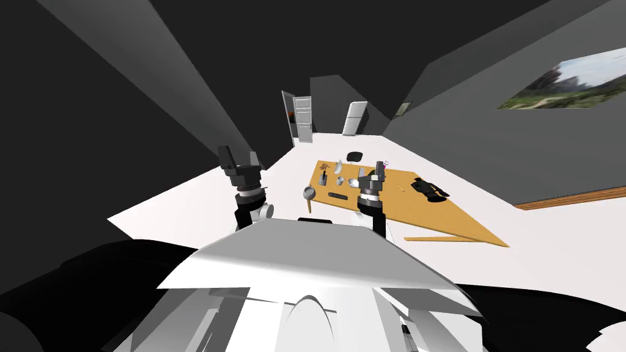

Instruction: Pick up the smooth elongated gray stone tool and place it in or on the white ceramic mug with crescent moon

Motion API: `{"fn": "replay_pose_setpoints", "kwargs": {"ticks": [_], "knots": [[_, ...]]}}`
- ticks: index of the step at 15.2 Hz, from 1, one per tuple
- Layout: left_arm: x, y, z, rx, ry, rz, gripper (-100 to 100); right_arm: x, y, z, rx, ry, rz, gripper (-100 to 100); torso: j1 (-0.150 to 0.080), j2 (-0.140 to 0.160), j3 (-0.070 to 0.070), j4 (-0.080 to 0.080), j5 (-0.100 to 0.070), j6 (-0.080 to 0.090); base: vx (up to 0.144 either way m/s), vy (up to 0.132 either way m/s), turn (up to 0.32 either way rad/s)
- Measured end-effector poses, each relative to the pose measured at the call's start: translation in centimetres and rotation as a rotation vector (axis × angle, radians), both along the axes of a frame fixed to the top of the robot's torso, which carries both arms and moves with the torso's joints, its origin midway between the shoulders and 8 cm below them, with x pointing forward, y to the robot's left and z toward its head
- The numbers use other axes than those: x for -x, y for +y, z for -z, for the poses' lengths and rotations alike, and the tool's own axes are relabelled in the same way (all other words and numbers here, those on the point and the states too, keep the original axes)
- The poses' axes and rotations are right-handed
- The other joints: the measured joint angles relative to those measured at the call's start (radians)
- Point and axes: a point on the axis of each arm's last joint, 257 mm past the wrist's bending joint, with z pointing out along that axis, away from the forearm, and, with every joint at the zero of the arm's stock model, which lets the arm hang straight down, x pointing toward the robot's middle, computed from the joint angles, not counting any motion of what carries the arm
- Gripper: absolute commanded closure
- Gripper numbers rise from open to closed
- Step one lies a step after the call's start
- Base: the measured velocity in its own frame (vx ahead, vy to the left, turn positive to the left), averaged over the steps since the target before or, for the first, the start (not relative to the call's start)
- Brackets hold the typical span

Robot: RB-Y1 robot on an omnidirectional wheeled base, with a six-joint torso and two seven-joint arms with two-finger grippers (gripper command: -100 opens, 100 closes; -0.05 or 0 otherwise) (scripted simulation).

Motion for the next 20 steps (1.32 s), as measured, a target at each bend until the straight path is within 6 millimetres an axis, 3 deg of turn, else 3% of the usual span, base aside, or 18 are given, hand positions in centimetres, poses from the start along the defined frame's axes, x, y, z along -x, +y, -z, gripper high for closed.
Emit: {"fn": "replay_pose_setpoints", "kwargs": {"ticks": [9, 15, 20], "knots": [[0.0, 0.0, 0.0, 0.0, 0.0, 0.0, 0, -1.4, 0.3, 7.8, 0.23, 0.192, 0.0, -100, 0.003, -0.002, -0.001, -0.001, 0.0, 0.0, 0.039, 0.031, 0.143], [0.0, 0.0, 0.0, 0.0, 0.0, 0.0, 0, -1.3, -0.3, 14.7, 0.399, 0.336, 0.001, -100, 0.004, -0.001, -0.001, 0.0, 0.001, 0.0, 0.017, 0.047, 0.161], [0.0, 0.0, 0.0, 0.0, 0.0, 0.0, 0, -0.4, -1.8, 20.7, 0.572, 0.469, -0.006, -100, 0.004, 0.0, 0.0, 0.0, 0.001, -0.001, 0.0, 0.055, 0.2]]}}
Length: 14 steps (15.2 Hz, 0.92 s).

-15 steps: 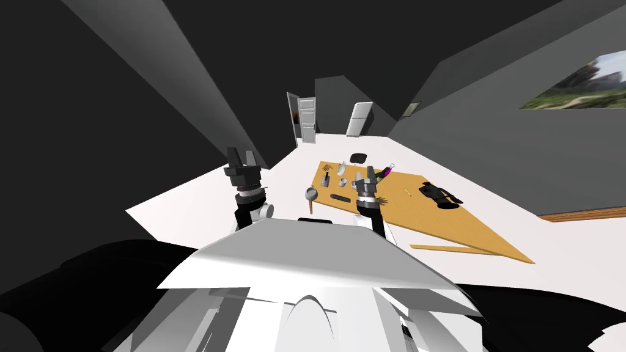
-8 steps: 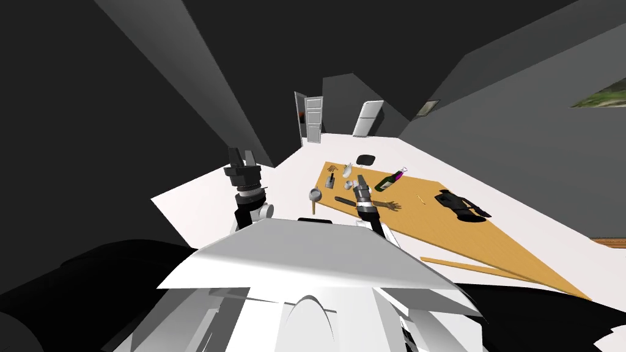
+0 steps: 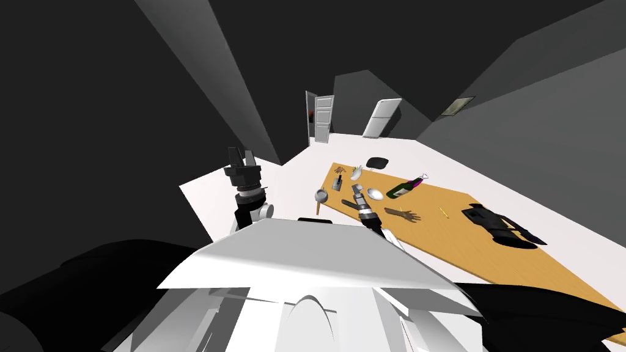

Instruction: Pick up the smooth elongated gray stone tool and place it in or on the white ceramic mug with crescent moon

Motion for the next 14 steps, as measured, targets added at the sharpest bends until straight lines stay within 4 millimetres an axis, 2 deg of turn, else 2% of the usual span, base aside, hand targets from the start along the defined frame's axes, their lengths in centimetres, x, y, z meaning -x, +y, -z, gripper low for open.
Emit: {"fn": "replay_pose_setpoints", "kwargs": {"ticks": [4, 8, 11, 14], "knots": [[0.0, 0.0, 0.0, 0.0, 0.0, 0.0, 0, 1.7, -1.6, 6.0, 0.147, 0.125, -0.015, -100, 0.0, 0.0, 0.0, 0.0, 0.0, 0.0, -0.002, 0.062, 0.21], [0.0, 0.0, 0.0, 0.0, 0.0, 0.0, 0, 3.6, -3.9, 10.0, 0.276, 0.227, -0.034, -100, -0.001, 0.0, 0.0, 0.0, 0.0, 0.001, 0.004, 0.054, 0.165], [0.0, 0.0, 0.0, 0.0, 0.0, 0.0, 0, 5.9, -5.4, 13.8, 0.383, 0.315, -0.058, -100, 0.0, 0.0, 0.0, 0.0, 0.0, 0.0, 0.003, 0.048, 0.237], [0.0, 0.0, 0.0, 0.0, 0.0, 0.0, 0, 8.5, -7.8, 17.0, 0.498, 0.406, -0.084, -100, -0.001, 0.001, 0.0, 0.0, 0.0, 0.0, 0.003, 0.043, 0.163]]}}
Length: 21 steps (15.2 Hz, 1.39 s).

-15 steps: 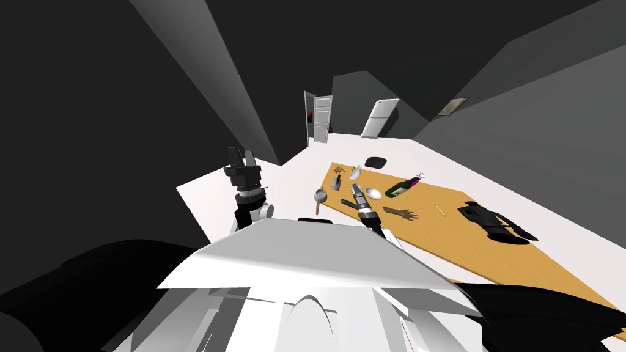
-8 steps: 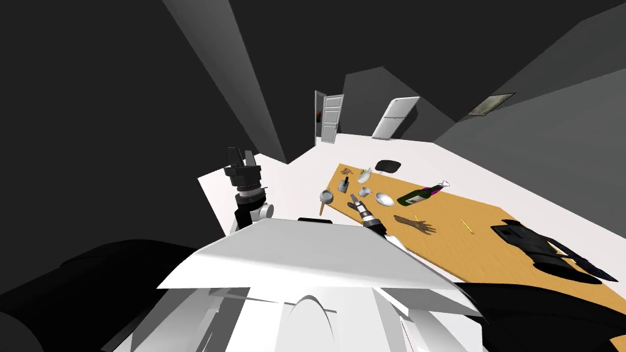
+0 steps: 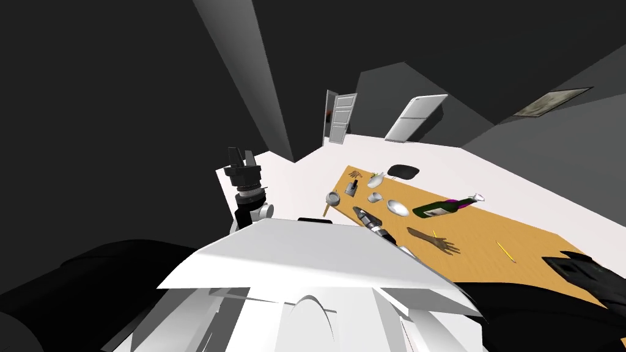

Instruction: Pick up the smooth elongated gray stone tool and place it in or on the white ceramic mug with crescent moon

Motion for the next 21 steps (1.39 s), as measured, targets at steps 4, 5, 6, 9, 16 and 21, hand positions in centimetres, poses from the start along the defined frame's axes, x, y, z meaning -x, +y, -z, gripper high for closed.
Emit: {"fn": "replay_pose_setpoints", "kwargs": {"ticks": [4, 5, 6, 9, 16, 21], "knots": [[0.0, 0.0, 0.0, 0.0, 0.0, 0.0, 0, 3.2, -3.2, 3.6, 0.126, 0.11, -0.035, -100, 0.0, 0.0, 0.0, 0.0, 0.0, 0.0, 0.008, 0.045, 0.222], [0.0, 0.0, 0.0, 0.0, 0.0, 0.0, 0, 4.2, -4.0, 4.5, 0.158, 0.141, -0.043, -100, 0.0, 0.0, 0.0, 0.0, 0.0, 0.0, 0.01, 0.055, 0.263], [0.0, 0.0, 0.0, 0.0, 0.0, 0.0, 0, 5.6, -4.8, 5.3, 0.198, 0.175, -0.058, -100, 0.0, 0.0, 0.0, 0.0, 0.0, 0.0, 0.007, 0.048, 0.209], [0.0, 0.0, 0.0, 0.0, 0.0, 0.0, 0, 7.7, -6.8, 6.7, 0.26, 0.232, -0.076, -100, -0.002, 0.0, 0.0, 0.0, 0.0, 0.001, 0.006, 0.019, 0.058], [0.0, 0.0, 0.0, 0.0, 0.0, 0.0, 0, 14.3, -12.2, 10.4, 0.444, 0.407, -0.156, -100, -0.001, 0.0, 0.0, 0.0, 0.0, 0.0, 0.008, 0.025, 0.197], [0.0, 0.0, 0.0, 0.0, 0.0, 0.0, 0, 18.0, -15.6, 11.4, 0.55, 0.511, -0.209, -100, -0.002, 0.0, 0.0, 0.0, 0.0, 0.0, 0.013, 0.017, 0.128]]}}
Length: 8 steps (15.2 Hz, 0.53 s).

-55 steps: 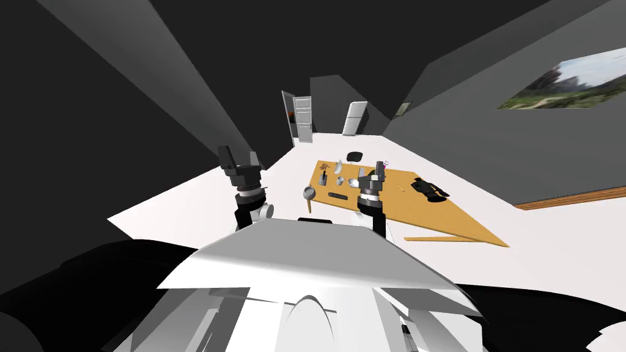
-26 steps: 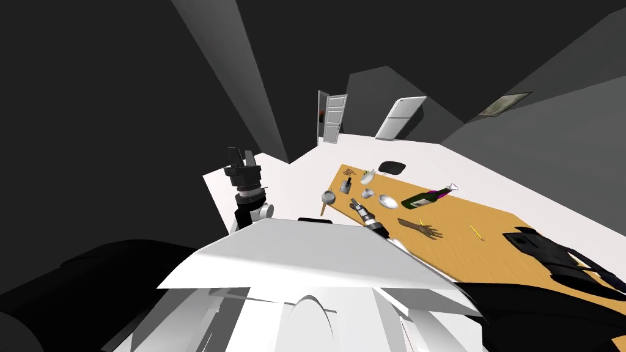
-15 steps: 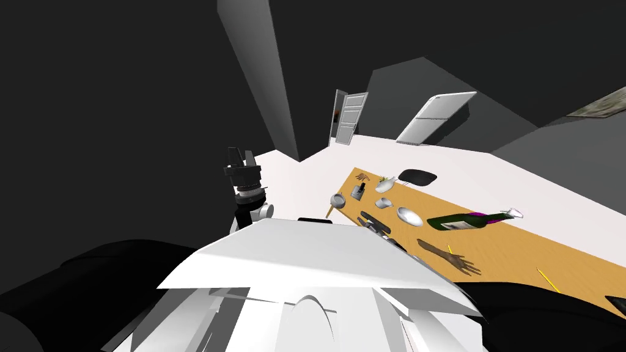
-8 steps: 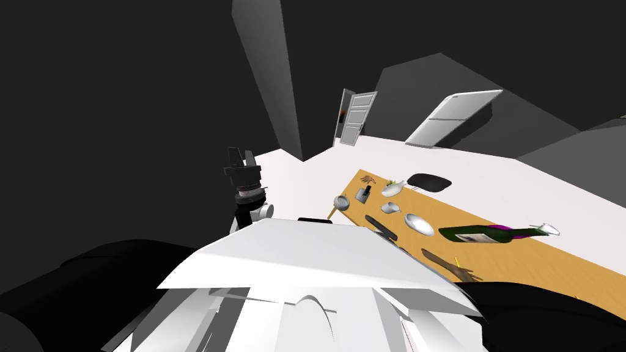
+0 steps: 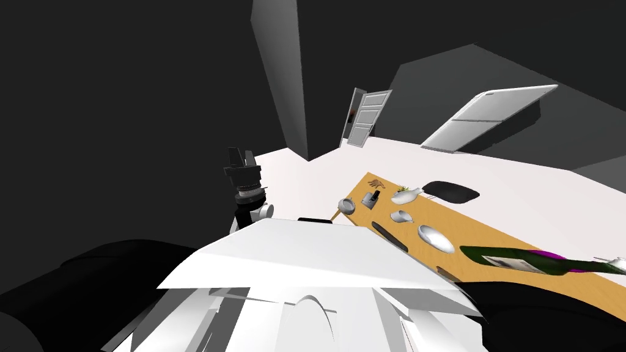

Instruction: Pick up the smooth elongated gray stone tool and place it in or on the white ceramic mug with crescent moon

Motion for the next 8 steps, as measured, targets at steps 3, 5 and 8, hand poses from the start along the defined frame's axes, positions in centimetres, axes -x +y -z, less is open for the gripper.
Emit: {"fn": "replay_pose_setpoints", "kwargs": {"ticks": [3, 5, 8], "knots": [[0.0, 0.0, 0.0, 0.0, 0.0, 0.0, 0, 3.0, -2.3, 0.3, 0.068, 0.077, -0.045, -100, 0.0, 0.0, 0.0, 0.0, 0.0, 0.0, 0.015, 0.012, 0.171], [0.0, 0.0, 0.0, 0.0, 0.0, 0.0, 0, 4.5, -3.6, 0.3, 0.101, 0.115, -0.064, -100, 0.0, 0.0, 0.0, 0.0, 0.0, 0.0, 0.013, 0.012, 0.186], [0.0, 0.0, 0.0, 0.0, 0.0, 0.0, 0, 6.5, -5.3, 0.5, 0.145, 0.17, -0.092, -100, -0.001, 0.0, 0.0, 0.0, 0.0, 0.0, 0.015, 0.004, 0.131]]}}
